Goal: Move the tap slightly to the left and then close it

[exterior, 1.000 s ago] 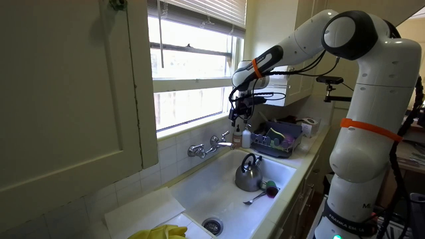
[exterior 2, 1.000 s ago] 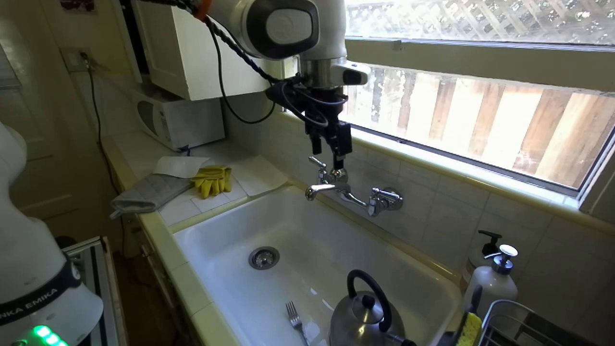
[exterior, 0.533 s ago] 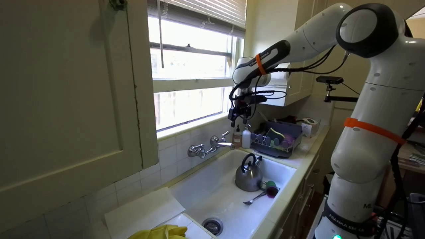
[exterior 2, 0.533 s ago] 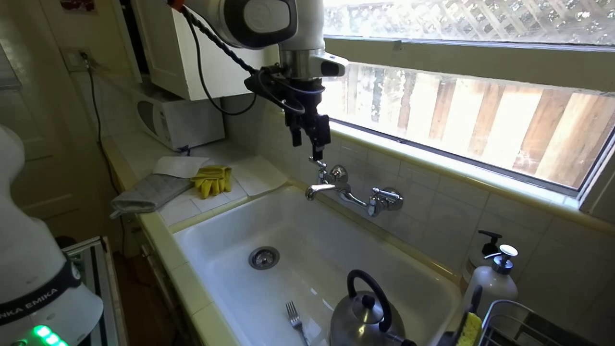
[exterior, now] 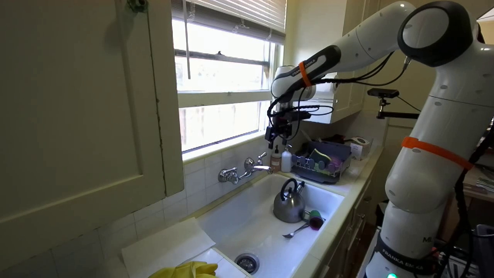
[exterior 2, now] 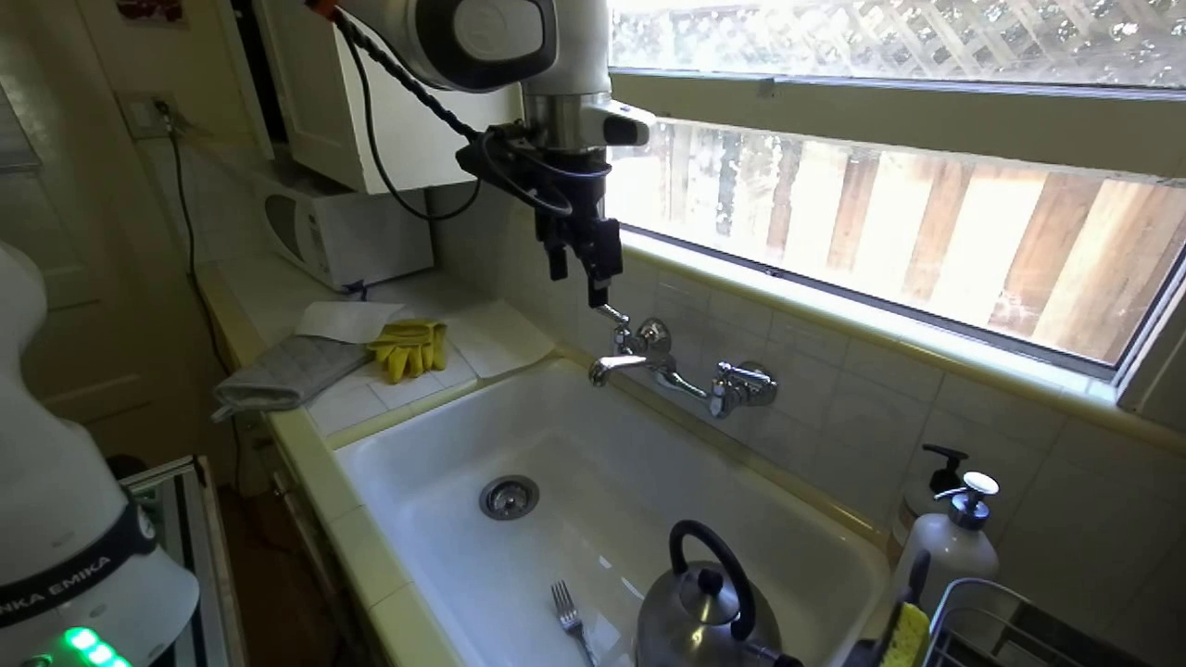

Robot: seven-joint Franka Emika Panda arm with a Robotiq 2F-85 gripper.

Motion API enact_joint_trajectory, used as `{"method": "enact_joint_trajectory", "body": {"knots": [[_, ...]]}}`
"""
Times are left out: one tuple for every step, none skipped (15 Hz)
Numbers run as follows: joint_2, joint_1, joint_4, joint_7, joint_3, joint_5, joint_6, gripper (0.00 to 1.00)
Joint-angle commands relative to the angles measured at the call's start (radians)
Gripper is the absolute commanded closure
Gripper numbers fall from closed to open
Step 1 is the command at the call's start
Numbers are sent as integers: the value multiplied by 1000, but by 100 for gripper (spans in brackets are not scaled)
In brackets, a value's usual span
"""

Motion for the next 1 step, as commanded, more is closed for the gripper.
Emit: {"method": "enact_joint_trajectory", "body": {"knots": [[0, 3, 2, 0, -3, -1, -3, 0]]}}
